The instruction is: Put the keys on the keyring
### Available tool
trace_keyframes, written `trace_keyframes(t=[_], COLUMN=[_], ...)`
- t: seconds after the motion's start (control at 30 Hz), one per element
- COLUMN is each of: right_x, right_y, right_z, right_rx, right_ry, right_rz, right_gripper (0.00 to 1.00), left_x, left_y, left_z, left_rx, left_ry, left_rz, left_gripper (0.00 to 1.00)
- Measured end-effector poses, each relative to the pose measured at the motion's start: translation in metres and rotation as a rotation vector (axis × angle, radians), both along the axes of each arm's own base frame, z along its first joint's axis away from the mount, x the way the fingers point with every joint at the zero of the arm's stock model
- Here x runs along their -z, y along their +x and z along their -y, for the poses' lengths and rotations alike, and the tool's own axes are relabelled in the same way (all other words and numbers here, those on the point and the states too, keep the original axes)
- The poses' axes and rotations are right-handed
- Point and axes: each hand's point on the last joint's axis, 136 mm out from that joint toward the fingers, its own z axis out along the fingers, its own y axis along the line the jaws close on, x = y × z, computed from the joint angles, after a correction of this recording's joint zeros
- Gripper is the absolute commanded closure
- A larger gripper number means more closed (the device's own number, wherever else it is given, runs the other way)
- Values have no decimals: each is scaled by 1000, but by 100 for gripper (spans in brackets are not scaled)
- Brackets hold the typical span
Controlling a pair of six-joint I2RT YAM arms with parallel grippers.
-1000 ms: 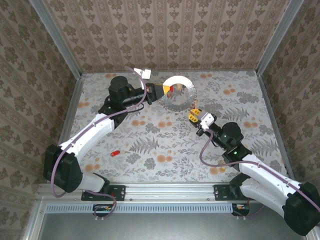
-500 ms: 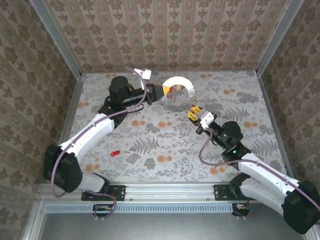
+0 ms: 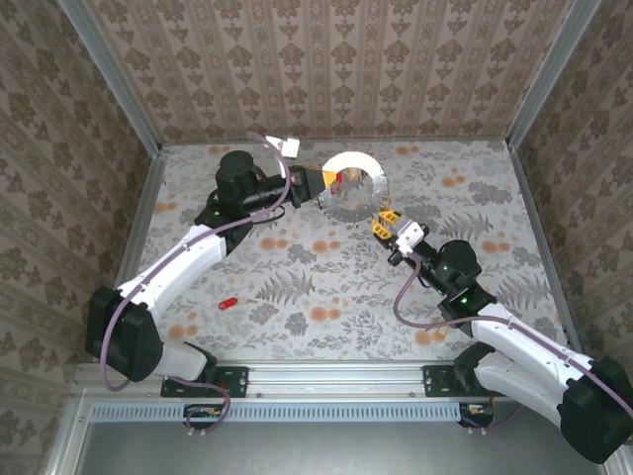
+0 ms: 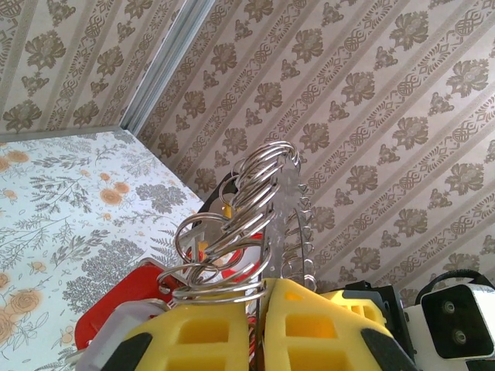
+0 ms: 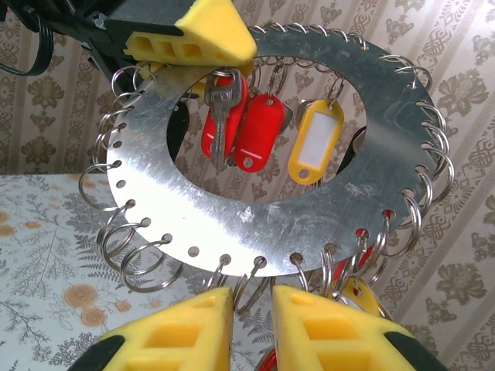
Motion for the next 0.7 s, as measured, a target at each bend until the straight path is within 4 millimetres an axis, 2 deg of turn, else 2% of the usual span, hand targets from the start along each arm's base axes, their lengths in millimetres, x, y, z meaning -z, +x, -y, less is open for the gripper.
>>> trace_keyframes(t=[0.7], right_x=[9], right_y=[5], right_z=[-4], right_rx=[-7], right_ry=[-20], right_rz=[-25], right_gripper=[74], left_x=[0], left_y=[0], left_z=[-1], left_rx=[-4], left_ry=[2], left_rz=[-3], left_gripper=[100])
